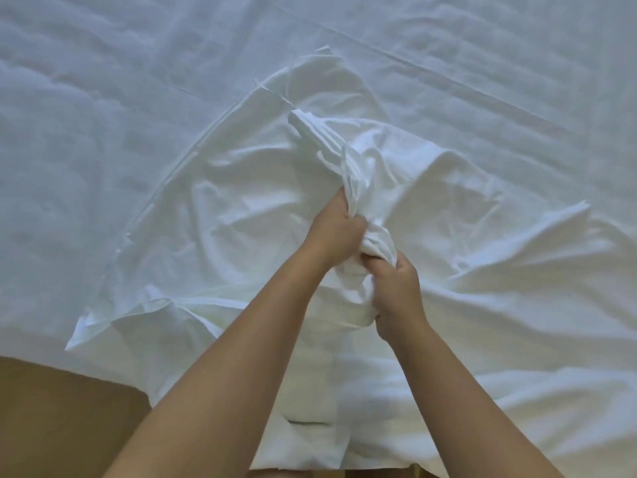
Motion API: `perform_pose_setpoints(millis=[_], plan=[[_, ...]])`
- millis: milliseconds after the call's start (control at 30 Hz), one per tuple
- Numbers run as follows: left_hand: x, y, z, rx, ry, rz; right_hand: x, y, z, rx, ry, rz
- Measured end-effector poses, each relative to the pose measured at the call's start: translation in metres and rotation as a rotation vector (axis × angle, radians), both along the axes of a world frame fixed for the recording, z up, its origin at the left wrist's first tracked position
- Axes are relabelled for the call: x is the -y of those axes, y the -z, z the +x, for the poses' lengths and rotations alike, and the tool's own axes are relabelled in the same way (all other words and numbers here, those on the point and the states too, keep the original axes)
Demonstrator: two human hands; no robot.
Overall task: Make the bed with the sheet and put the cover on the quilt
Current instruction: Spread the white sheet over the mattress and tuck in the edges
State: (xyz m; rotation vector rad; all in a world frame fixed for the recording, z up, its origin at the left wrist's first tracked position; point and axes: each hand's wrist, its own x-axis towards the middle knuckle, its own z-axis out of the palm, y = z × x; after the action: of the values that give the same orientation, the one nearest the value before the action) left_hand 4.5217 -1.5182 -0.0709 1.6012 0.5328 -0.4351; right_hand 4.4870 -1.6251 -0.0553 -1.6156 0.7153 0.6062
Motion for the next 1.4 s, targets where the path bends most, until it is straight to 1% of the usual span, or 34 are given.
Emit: perform_pose_setpoints(millis=[33, 100, 133, 167, 200, 233, 267, 300, 367, 433, 467, 500, 567, 600, 633, 667, 733, 800, 900, 967, 1033, 1100, 1167, 1200, 1267, 1400], plan=[[-0.005, -0.001, -0.005, 0.001, 0.091, -0.014, -0.001, 0.0, 0.001, -0.014, 0.088, 0.056], [-0.018, -0.002, -0.025, -0.089, 0.321, -0.076, -0.005, 0.0, 0.006, -0.04, 0.185, 0.146], [-0.024, -0.001, -0.038, -0.127, 0.435, -0.097, -0.009, -0.001, 0.01, -0.037, 0.18, 0.158], [-0.029, 0.001, -0.051, -0.126, 0.53, -0.12, -0.014, -0.002, 0.014, -0.023, 0.153, 0.155], [-0.032, 0.003, -0.063, -0.111, 0.597, -0.12, -0.02, -0.002, 0.018, -0.009, 0.12, 0.142], [-0.034, 0.005, -0.072, -0.103, 0.635, -0.078, -0.026, -0.004, 0.021, 0.001, 0.094, 0.135], [-0.037, 0.005, -0.078, -0.111, 0.637, 0.015, -0.031, -0.003, 0.024, 0.007, 0.08, 0.14], [-0.04, 0.005, -0.083, -0.105, 0.587, 0.145, -0.035, -0.002, 0.026, 0.008, 0.073, 0.154], [-0.047, 0.004, -0.092, -0.012, 0.397, 0.414, -0.042, -0.001, 0.026, -0.008, 0.063, 0.187], [-0.057, 0.001, -0.099, 0.044, 0.2, 0.537, -0.046, -0.001, 0.023, -0.053, 0.041, 0.199], [-0.064, 0.001, -0.103, 0.001, 0.17, 0.56, -0.047, -0.001, 0.021, -0.083, 0.044, 0.19], [-0.072, 0.003, -0.109, -0.086, 0.219, 0.575, -0.047, -0.003, 0.019, -0.111, 0.059, 0.18], [-0.084, 0.012, -0.126, -0.233, 0.488, 0.629, -0.047, -0.007, 0.016, -0.16, 0.083, 0.217], [-0.089, 0.017, -0.136, -0.242, 0.575, 0.671, -0.047, -0.008, 0.015, -0.18, 0.058, 0.264], [-0.093, 0.017, -0.145, -0.237, 0.575, 0.7, -0.049, -0.011, 0.014, -0.191, 0.0, 0.321], [-0.097, 0.015, -0.152, -0.218, 0.501, 0.696, -0.054, -0.013, 0.015, -0.19, -0.069, 0.372], [-0.104, 0.005, -0.158, -0.174, 0.305, 0.613, -0.071, -0.019, 0.02, -0.151, -0.186, 0.442], [-0.112, -0.012, -0.16, -0.145, 0.182, 0.532, -0.095, -0.028, 0.025, -0.08, -0.255, 0.485], [-0.131, -0.039, -0.161, -0.102, 0.089, 0.399, -0.135, -0.046, 0.024, 0.066, -0.258, 0.432], [-0.15, -0.058, -0.161, -0.022, 0.007, 0.316, -0.158, -0.062, 0.018, 0.158, -0.217, 0.401], [-0.181, -0.079, -0.163, 0.065, -0.123, 0.23, -0.191, -0.082, 0.013, 0.225, -0.175, 0.428], [-0.229, -0.094, -0.165, 0.124, -0.298, 0.19, -0.24, -0.105, 0.009, 0.344, -0.192, 0.469], [-0.291, -0.1, -0.169, 0.148, -0.443, 0.171, -0.309, -0.124, 0.0, 0.455, -0.278, 0.481], [-0.329, -0.098, -0.174, 0.154, -0.485, 0.178, -0.349, -0.128, -0.006, 0.481, -0.329, 0.475], [-0.409, -0.088, -0.188, 0.135, -0.521, 0.209, -0.433, -0.127, -0.019, 0.469, -0.381, 0.453], [-0.567, -0.074, -0.218, 0.084, -0.572, 0.318, -0.597, -0.111, -0.041, 0.398, -0.387, 0.483]])
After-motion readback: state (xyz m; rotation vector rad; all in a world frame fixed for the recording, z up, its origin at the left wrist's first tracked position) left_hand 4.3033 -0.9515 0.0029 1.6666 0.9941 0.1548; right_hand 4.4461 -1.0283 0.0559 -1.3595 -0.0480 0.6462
